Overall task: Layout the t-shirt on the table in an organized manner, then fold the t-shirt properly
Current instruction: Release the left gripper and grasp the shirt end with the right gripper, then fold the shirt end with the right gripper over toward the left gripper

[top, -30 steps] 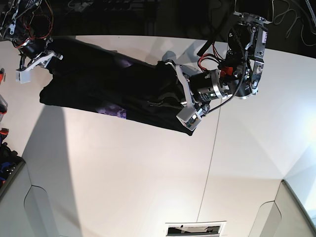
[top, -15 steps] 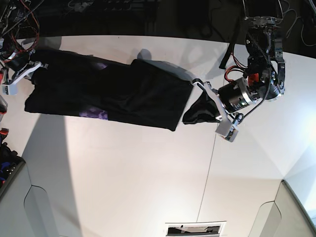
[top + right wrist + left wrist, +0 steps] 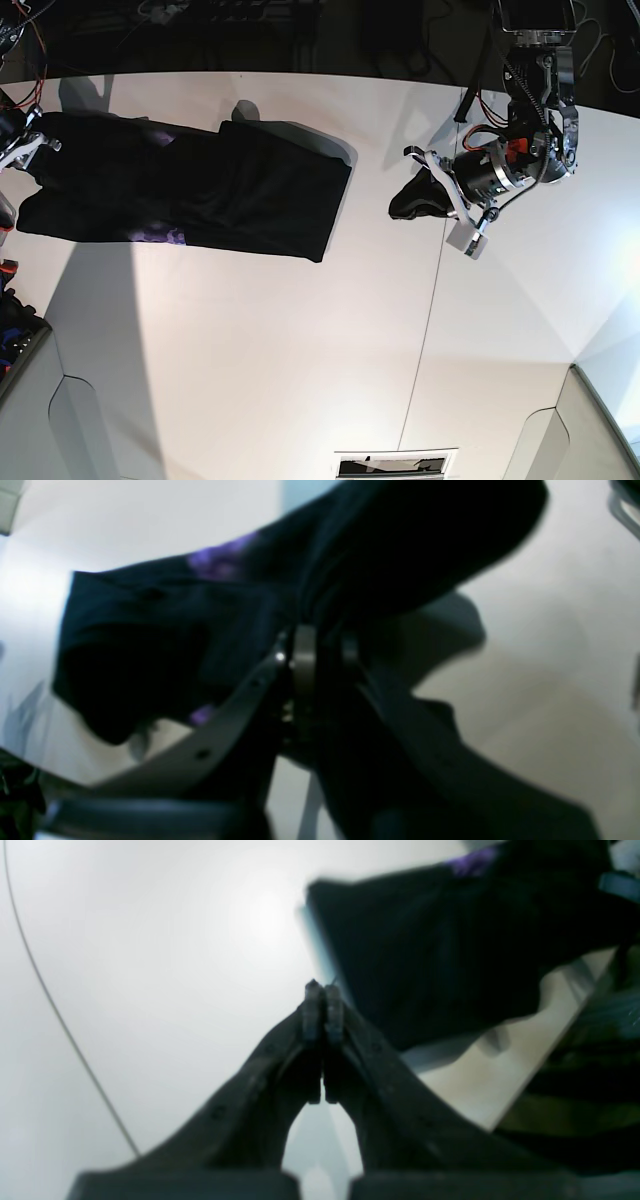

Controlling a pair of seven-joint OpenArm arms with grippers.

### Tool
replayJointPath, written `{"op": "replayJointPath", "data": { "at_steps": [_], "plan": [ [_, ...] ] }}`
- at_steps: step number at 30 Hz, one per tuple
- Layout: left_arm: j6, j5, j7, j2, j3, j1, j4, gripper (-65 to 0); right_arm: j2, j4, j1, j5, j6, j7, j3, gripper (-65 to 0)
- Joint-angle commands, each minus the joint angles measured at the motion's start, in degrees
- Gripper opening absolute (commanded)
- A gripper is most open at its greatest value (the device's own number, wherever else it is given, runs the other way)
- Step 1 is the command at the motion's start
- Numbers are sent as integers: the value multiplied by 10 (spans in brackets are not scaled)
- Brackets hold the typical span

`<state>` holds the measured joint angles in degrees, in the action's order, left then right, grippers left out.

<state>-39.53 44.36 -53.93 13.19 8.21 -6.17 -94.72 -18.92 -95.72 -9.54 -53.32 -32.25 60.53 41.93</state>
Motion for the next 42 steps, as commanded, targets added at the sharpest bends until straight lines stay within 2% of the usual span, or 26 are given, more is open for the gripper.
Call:
{"op": "replayJointPath", "data": {
  "at_steps": [1, 4, 7, 13, 19, 26, 30, 33, 36, 39, 42],
  "plan": [
    [-5, -1, 28, 3, -4, 8, 13, -650, -3, -26, 6, -20, -8, -11, 3, -650],
    [-5, -25, 76, 3, -20, 8, 67, -650, 19, -84, 6, -22, -10, -7, 3, -650],
    [-5, -42, 92, 1, -48, 9, 86, -650, 36, -130, 5, -22, -10, -7, 0, -650],
    [-5, -73, 121, -18, -118, 17, 94, -650, 39, -172, 5, -16, -10, -9, -57, -650],
    [-5, -107, 121, -66, -139, 32, 112, -650, 44, -174, 26, 5, -9, -22, -118, -650],
    [-5, -108, 118, -105, -144, 33, 112, -650, 100, -173, 70, 9, -10, -23, -170, -650],
    [-5, -108, 121, -106, -144, 33, 112, -650, 141, -161, 81, 67, -10, -29, -232, -650],
    [-5, -108, 121, -106, -144, 33, 112, -650, 160, -141, 81, 121, -10, -38, -278, -650],
    [-5, -108, 120, -106, -144, 33, 112, -650, 161, -131, 81, 181, -10, -40, -316, -650],
    [-5, -107, 116, -105, -144, 33, 112, -650, 161, -128, 81, 202, -10, -42, -341, -650],
    [-5, -107, 115, -105, -144, 33, 112, -650, 161, -128, 81, 207, -10, -42, -362, -585]
  ]
}}
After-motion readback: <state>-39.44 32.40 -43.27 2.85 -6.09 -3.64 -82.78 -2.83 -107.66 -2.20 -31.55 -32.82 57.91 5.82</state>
